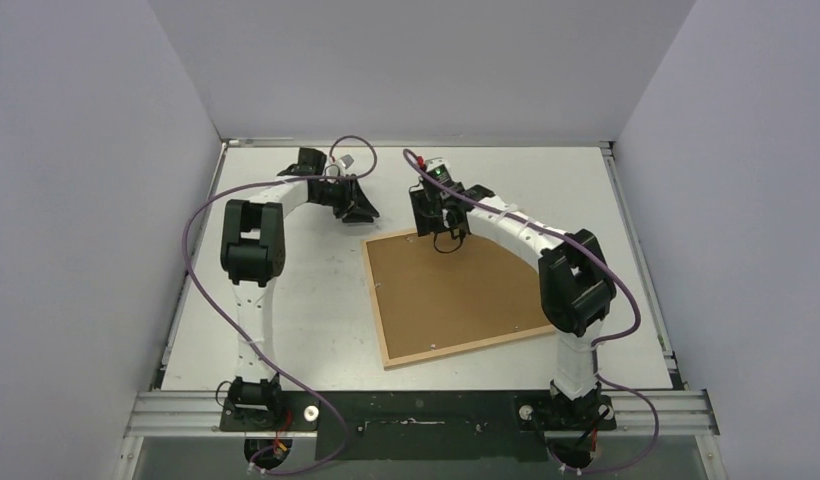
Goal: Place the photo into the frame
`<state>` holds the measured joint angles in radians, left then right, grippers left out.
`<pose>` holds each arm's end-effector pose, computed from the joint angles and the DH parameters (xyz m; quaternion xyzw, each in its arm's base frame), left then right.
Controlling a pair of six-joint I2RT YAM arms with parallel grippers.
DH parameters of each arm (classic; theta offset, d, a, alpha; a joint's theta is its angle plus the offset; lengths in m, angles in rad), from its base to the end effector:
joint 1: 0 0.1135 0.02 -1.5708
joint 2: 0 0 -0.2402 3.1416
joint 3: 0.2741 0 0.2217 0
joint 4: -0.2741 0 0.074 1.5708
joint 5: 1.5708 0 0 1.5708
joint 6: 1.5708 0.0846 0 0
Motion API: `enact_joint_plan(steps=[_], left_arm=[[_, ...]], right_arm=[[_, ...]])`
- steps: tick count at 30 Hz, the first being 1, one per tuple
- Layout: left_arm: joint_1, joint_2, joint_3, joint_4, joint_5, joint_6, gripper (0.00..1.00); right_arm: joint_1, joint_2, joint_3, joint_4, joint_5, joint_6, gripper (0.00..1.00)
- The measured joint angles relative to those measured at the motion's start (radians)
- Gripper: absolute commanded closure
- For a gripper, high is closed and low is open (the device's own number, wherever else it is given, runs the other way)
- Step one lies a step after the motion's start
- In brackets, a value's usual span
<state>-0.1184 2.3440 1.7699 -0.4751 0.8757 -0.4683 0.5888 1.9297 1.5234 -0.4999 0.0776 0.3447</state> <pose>0.4525 -0.1193 0.1088 -0.0446 0.8807 -0.4597 0.1051 0.3544 0.2288 0.1845 -0.1024 0.9391 0.1139 0.3076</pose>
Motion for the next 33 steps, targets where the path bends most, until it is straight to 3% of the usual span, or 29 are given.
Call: enact_joint_plan(steps=[6, 16, 24, 33], left_arm=[[-0.022, -0.007, -0.122, 0.024, 0.048, 0.005, 0.77], [-0.024, -0.099, -0.29, 0.053, 0.057, 0.002, 0.76], [-0.028, -0.145, -0.319, 0.024, 0.02, 0.029, 0.74], [-0.033, -0.146, -0.32, -0.013, -0.005, 0.032, 0.73]], right_arm=[[0.061, 0.015, 0.026, -0.039, 0.071, -0.1, 0.46], [0.089, 0.039, -0.027, -0.028, 0.039, -0.178, 0.47], [0.162, 0.051, -0.078, 0.006, 0.032, -0.179, 0.49], [0.194, 0.146, 0.003, 0.026, 0.145, -0.125, 0.58]])
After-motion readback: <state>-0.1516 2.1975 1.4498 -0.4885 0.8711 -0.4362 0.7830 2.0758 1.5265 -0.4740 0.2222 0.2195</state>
